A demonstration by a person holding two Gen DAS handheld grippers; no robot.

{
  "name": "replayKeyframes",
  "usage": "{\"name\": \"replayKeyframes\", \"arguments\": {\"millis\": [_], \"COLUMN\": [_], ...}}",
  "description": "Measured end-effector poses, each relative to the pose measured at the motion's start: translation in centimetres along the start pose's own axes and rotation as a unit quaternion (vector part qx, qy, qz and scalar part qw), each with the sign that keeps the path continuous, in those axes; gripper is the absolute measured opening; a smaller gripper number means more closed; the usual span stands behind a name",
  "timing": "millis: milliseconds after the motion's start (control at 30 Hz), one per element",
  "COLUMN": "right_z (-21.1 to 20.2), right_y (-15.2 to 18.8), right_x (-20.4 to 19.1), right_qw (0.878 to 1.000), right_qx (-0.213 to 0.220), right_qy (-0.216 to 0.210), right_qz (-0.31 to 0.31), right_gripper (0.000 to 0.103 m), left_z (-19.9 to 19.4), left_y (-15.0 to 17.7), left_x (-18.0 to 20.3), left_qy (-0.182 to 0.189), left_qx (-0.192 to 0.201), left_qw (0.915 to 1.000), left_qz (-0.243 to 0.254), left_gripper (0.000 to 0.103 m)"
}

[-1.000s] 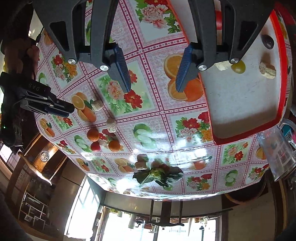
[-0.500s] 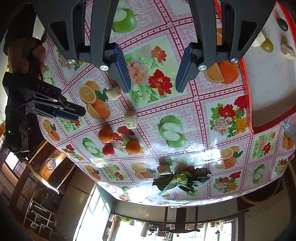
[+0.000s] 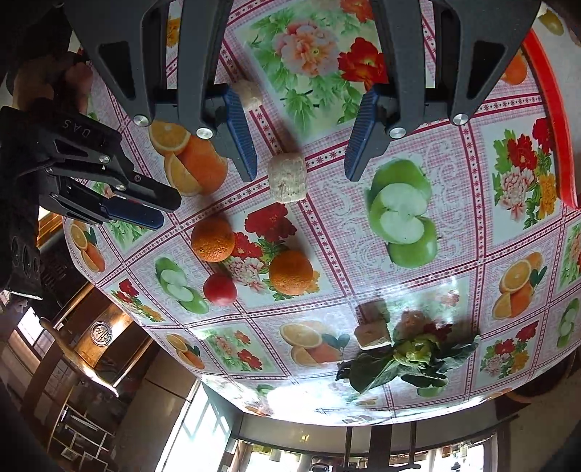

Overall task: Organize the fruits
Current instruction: 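Grasp the white lump with the left tool while the right tool grasps an orange, then carry the white lump and orange over the tray with both tools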

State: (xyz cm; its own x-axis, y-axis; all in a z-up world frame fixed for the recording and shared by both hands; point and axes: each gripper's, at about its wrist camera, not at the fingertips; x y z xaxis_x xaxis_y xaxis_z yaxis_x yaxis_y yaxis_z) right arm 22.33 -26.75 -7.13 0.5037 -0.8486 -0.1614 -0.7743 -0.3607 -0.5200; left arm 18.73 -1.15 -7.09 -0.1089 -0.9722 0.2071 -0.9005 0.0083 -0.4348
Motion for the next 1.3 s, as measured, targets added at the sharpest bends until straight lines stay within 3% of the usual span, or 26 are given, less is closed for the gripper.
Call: {"name": "replayKeyframes", "arguments": {"millis": [167,367,533,600,633,1300], "right_z": [0.7,1.8,3.2,3.4,3.5,-2.3], "right_y": [-0.4,-1.5,-2.5,-2.8,-2.9,0.0], "right_x": [0.3,-1.1,-1.7,-2.0,-2.1,-11.3], "right_qw": [1.000,1.000,1.000,1.000,1.000,0.996], "right_qx": [-0.003,0.000,0.002,0.003,0.002,0.031], "right_qy": [-0.003,-0.007,0.008,0.011,0.012,-0.038], "right_qz": [0.000,-0.011,-0.012,-0.014,-0.014,-0.070], "right_gripper": [0.038,0.038,0.046,0.043,0.036,0.036], "left_z": [1.5,0.9,-0.5,-1.2,-1.6,-10.0], "left_y": [-0.6,-0.1,1.3,1.8,2.1,8.4], "left_x": [0.4,-0.9,-1.8,-2.1,-2.2,-6.0], "left_qy": [0.002,0.016,0.016,0.016,0.016,-0.004], "left_qx": [0.003,0.006,0.014,0.017,0.019,0.086], "left_qw": [0.9999,0.9998,0.9997,0.9997,0.9996,0.9945], "left_qz": [0.011,0.004,-0.008,-0.011,-0.012,-0.059], "left_gripper": [0.047,0.022,0.022,0.022,0.022,0.022]}}
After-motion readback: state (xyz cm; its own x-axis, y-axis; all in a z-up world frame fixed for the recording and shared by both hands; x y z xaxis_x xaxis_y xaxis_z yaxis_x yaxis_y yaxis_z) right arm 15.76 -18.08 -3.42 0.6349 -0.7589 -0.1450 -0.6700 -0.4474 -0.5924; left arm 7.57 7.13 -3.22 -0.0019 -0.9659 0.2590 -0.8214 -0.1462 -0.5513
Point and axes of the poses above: each gripper's, at about its wrist camera, not at the fingertips, and z roughly the way its jaws point, x to its right, y to its underside, and after that the axes turned 5 degrees about -x, right-handed
